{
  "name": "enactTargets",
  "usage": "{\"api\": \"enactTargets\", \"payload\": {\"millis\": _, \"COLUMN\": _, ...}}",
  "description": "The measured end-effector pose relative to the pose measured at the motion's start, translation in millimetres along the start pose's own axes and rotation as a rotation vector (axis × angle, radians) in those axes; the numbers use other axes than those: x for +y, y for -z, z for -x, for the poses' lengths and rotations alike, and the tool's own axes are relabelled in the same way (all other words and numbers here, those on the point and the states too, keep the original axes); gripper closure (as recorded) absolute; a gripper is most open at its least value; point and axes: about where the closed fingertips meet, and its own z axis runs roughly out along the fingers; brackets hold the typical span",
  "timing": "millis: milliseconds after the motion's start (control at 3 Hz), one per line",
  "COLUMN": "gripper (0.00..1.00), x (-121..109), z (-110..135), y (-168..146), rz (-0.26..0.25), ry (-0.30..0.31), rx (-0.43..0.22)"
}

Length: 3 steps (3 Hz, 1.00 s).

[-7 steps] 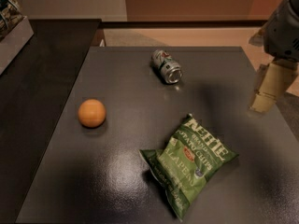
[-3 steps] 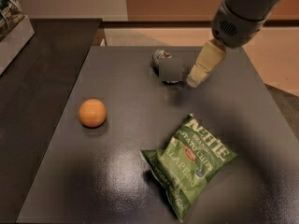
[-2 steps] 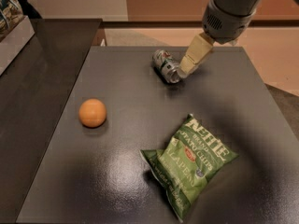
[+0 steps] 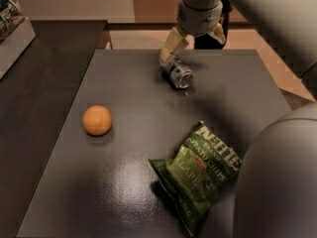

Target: Place 7up can upright

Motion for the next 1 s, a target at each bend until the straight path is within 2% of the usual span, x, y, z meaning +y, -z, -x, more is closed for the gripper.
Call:
{"api": "enactTargets", "payload": {"millis": 333, "gripper": 0.00, "x": 0, "z": 1, "y": 0, "rz": 0.000, "ry": 0.000, "rx": -0.003}}
{"api": "enactTargets", "payload": {"millis": 1000, "gripper": 0.00, "x": 9, "z": 23, "y": -19, "rz": 0.010, "ry": -0.042, "rx": 0.003}}
